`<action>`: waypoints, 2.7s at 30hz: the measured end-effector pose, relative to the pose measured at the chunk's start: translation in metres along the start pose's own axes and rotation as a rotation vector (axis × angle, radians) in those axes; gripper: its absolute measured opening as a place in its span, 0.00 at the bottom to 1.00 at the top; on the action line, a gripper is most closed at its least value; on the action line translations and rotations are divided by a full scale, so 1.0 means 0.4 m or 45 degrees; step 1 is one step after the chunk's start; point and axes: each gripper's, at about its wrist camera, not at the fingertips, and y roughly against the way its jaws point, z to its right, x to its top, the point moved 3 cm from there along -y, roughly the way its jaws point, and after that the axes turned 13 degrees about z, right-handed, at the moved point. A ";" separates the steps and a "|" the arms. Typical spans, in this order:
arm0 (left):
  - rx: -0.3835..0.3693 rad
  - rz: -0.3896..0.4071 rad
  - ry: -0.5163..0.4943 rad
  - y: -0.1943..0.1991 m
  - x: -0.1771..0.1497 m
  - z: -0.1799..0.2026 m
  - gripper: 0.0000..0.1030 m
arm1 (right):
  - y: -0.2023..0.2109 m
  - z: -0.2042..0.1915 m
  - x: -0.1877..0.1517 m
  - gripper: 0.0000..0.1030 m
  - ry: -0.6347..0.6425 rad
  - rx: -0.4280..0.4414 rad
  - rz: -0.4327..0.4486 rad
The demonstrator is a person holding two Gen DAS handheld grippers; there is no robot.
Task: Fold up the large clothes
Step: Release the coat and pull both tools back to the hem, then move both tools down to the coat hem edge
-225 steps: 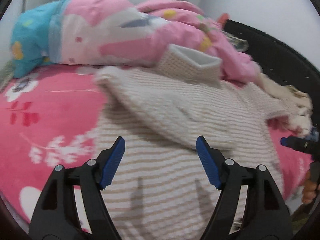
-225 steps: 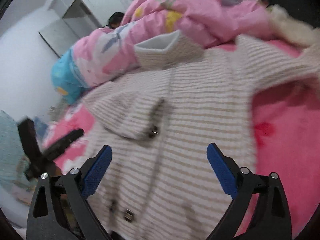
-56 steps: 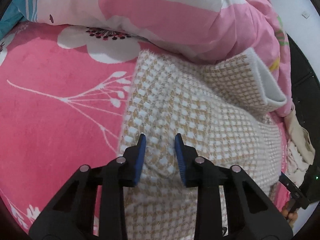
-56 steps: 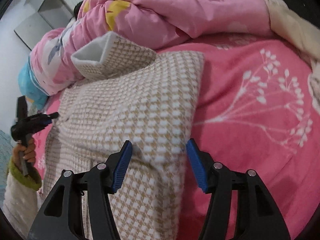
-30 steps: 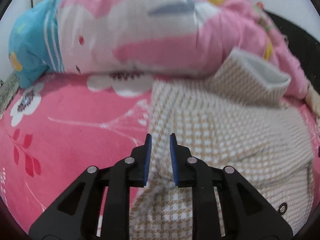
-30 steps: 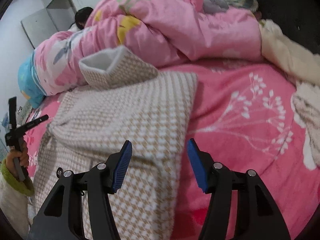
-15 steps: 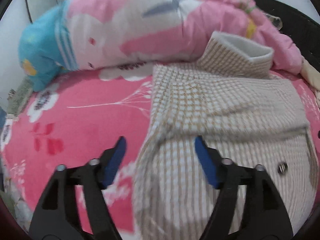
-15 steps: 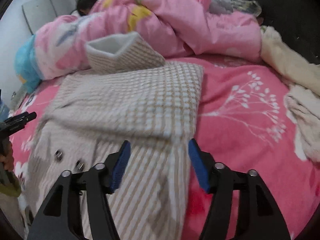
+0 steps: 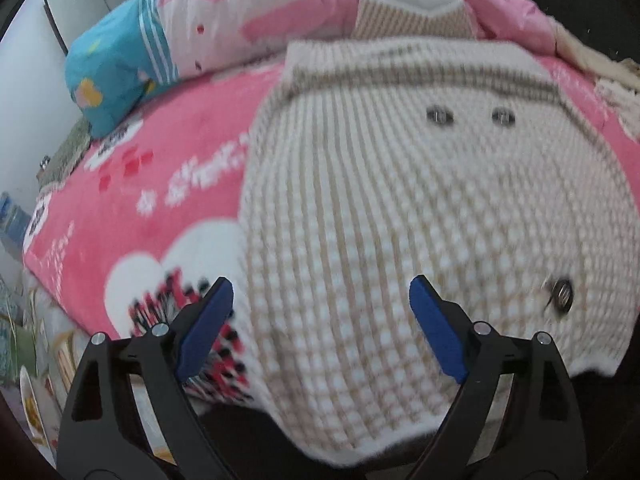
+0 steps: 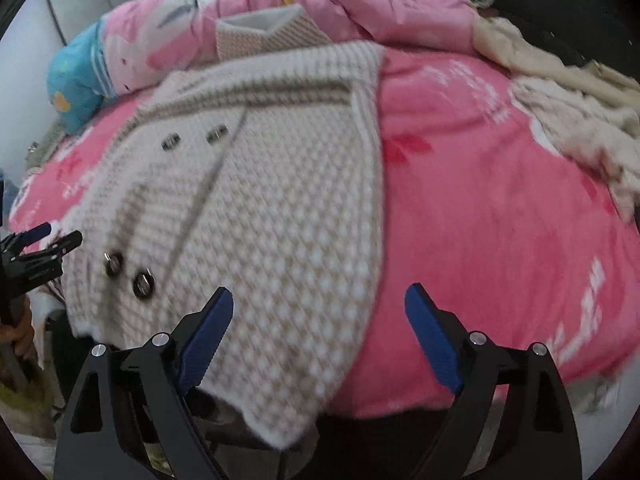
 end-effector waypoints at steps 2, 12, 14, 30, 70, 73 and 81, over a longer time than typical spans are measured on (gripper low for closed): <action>-0.001 -0.031 0.013 -0.015 -0.024 0.006 0.84 | -0.001 0.004 -0.018 0.83 -0.017 -0.025 -0.021; -0.019 -0.041 0.106 -0.030 -0.055 -0.007 0.86 | -0.008 -0.014 -0.032 0.87 0.021 -0.094 -0.070; -0.017 -0.040 0.104 -0.030 -0.051 -0.006 0.86 | -0.016 -0.016 -0.033 0.87 0.025 -0.099 -0.087; -0.024 -0.051 0.110 -0.039 -0.051 -0.010 0.87 | -0.073 -0.051 -0.048 0.87 0.059 -0.113 -0.160; -0.019 -0.031 0.098 -0.034 -0.051 -0.009 0.87 | -0.093 -0.059 -0.053 0.87 0.049 -0.115 -0.185; -0.021 0.016 0.077 -0.017 -0.056 -0.015 0.87 | -0.097 -0.056 -0.054 0.87 0.037 -0.102 -0.176; 0.036 0.191 0.137 0.068 -0.107 -0.136 0.87 | -0.106 -0.021 -0.054 0.87 0.020 -0.059 -0.150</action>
